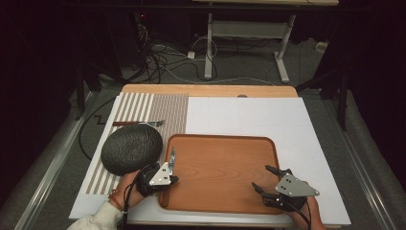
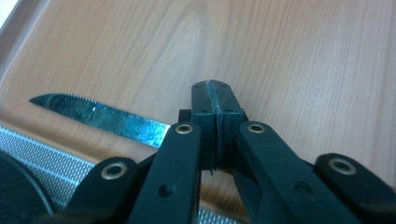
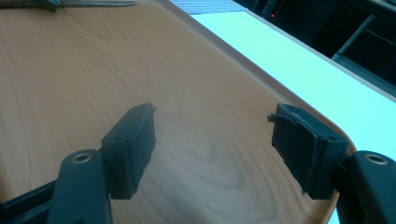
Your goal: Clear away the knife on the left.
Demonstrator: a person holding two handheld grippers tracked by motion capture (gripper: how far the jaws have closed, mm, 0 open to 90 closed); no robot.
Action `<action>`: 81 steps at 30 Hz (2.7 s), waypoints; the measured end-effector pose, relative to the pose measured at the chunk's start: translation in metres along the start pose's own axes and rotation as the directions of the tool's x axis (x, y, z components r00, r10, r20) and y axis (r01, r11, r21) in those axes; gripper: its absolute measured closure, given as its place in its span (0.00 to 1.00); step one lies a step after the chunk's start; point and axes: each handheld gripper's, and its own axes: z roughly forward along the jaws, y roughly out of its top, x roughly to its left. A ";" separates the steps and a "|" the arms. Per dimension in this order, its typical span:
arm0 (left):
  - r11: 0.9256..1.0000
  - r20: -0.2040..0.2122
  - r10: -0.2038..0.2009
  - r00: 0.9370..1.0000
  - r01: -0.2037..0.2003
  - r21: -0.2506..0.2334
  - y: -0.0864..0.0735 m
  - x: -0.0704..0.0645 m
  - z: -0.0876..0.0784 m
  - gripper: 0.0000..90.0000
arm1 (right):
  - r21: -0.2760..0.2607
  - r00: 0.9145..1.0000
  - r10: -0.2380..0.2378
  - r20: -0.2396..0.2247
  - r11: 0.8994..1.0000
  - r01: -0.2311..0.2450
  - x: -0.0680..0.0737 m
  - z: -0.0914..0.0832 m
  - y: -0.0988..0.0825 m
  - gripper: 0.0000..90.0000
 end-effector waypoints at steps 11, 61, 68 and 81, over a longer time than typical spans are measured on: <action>1.000 -0.010 0.001 1.000 -0.001 0.003 -0.003 0.000 -0.002 0.96 | 0.004 1.000 -0.004 0.002 1.000 0.004 0.000 0.000 0.000 0.34; 0.967 -0.246 -0.024 0.969 -0.041 -0.253 0.010 -0.013 -0.037 0.32 | -0.025 1.000 -0.009 0.009 1.000 0.009 0.003 -0.004 0.004 0.34; 0.962 -0.264 -0.050 0.963 -0.025 -0.272 -0.001 -0.014 -0.042 0.27 | -0.034 1.000 -0.005 0.009 0.999 0.005 0.002 -0.004 0.005 0.34; 0.970 -0.303 -0.114 0.946 0.040 -0.241 -0.030 -0.025 -0.044 0.24 | -0.049 1.000 0.008 -0.010 0.999 -0.008 -0.001 -0.007 0.002 0.34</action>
